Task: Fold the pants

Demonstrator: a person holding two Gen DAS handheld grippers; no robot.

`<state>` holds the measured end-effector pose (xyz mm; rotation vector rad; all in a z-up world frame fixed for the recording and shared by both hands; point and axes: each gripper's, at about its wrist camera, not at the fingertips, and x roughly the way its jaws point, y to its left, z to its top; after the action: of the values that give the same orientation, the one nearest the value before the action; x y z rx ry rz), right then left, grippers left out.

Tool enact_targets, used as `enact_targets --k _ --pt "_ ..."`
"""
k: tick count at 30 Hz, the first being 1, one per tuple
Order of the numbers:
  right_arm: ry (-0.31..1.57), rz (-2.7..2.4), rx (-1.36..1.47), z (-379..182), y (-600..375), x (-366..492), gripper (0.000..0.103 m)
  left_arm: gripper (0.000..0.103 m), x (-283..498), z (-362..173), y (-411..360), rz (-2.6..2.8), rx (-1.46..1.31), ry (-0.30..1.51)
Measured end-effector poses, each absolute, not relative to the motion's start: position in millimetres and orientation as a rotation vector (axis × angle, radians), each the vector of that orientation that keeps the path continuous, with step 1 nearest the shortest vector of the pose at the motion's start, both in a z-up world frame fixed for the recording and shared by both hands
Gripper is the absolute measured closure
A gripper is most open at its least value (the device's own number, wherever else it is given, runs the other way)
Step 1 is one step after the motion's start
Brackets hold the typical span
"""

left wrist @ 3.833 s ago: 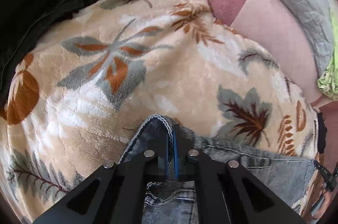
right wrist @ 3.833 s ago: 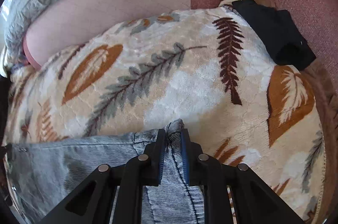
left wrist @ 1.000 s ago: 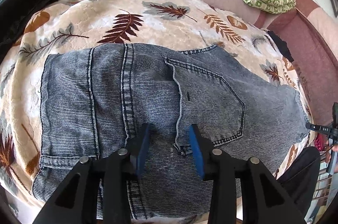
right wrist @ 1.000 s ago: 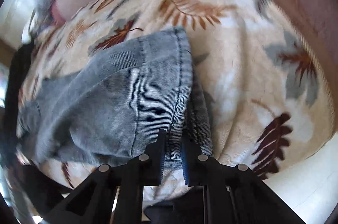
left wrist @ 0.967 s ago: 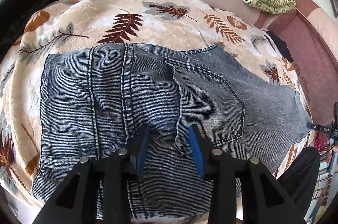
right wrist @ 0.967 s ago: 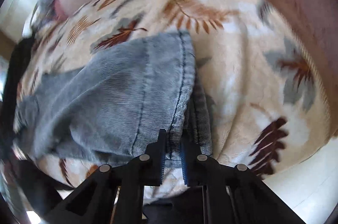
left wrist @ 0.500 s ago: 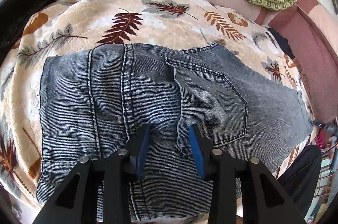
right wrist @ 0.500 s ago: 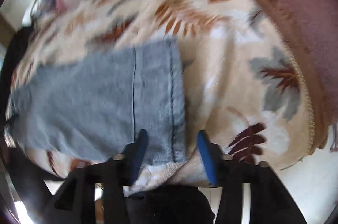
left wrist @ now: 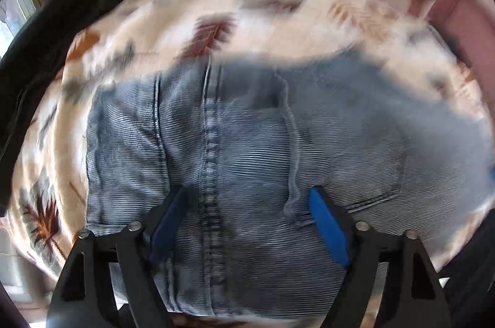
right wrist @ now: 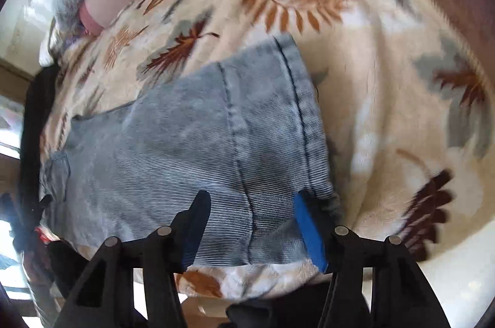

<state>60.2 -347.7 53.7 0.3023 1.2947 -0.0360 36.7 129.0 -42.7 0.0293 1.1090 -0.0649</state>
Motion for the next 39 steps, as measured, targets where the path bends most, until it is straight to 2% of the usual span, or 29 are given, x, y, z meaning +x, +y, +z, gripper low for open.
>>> enact_targets --k 4,8,11,14,18,20,21,22,23,26,31,35,38,39 --pt "1.196 0.057 0.19 101.9 -296.6 91.6 0.043 0.02 28.9 -11.3 123.8 -0.052 0.029 0.994" --pt "1.156 0.284 0.129 111.8 -207.1 145.8 0.042 0.02 31.8 -4.5 116.2 -0.082 0.036 0.949" --pt "1.176 0.439 0.071 94.3 -127.6 179.0 0.042 0.02 45.9 -39.0 126.8 -0.016 0.026 1.053" --pt "1.195 0.518 -0.053 68.2 -50.1 216.1 0.042 0.02 38.2 -42.3 133.3 -0.029 -0.023 1.019" --pt "1.23 0.531 -0.21 27.8 1.5 242.9 0.047 0.02 38.7 -44.1 136.0 -0.035 -0.039 1.008" --pt "1.261 0.526 -0.285 12.4 17.3 245.8 0.072 0.02 37.6 -44.5 134.5 -0.037 -0.026 1.001" --pt "1.264 0.537 -0.333 7.6 25.1 242.6 0.091 0.02 37.4 -44.4 134.2 -0.035 -0.02 0.997" --pt "1.241 0.531 -0.385 10.0 30.0 236.8 0.1 0.019 36.6 -44.7 133.8 -0.034 -0.013 0.994" --pt "1.196 0.516 -0.453 13.7 36.1 229.8 0.101 0.019 36.6 -44.3 132.9 -0.034 -0.008 0.992" --pt "1.1 0.443 -0.509 24.4 37.8 229.2 0.101 0.019 39.3 -43.6 132.9 -0.034 -0.018 0.989" --pt "1.145 0.41 -0.485 -2.1 35.6 244.8 0.101 0.019 40.8 -44.9 129.0 -0.021 0.007 0.984" --pt "1.147 0.371 -0.321 17.4 3.0 245.1 0.092 0.019 39.8 -44.7 129.3 -0.019 0.004 0.98" --pt "1.108 0.339 -0.186 51.0 -39.8 228.8 0.073 0.019 39.5 -44.5 128.5 -0.012 0.007 0.977" --pt "1.102 0.333 -0.119 62.4 -59.2 217.4 0.063 0.019 39.4 -44.5 128.4 -0.01 0.007 0.977"
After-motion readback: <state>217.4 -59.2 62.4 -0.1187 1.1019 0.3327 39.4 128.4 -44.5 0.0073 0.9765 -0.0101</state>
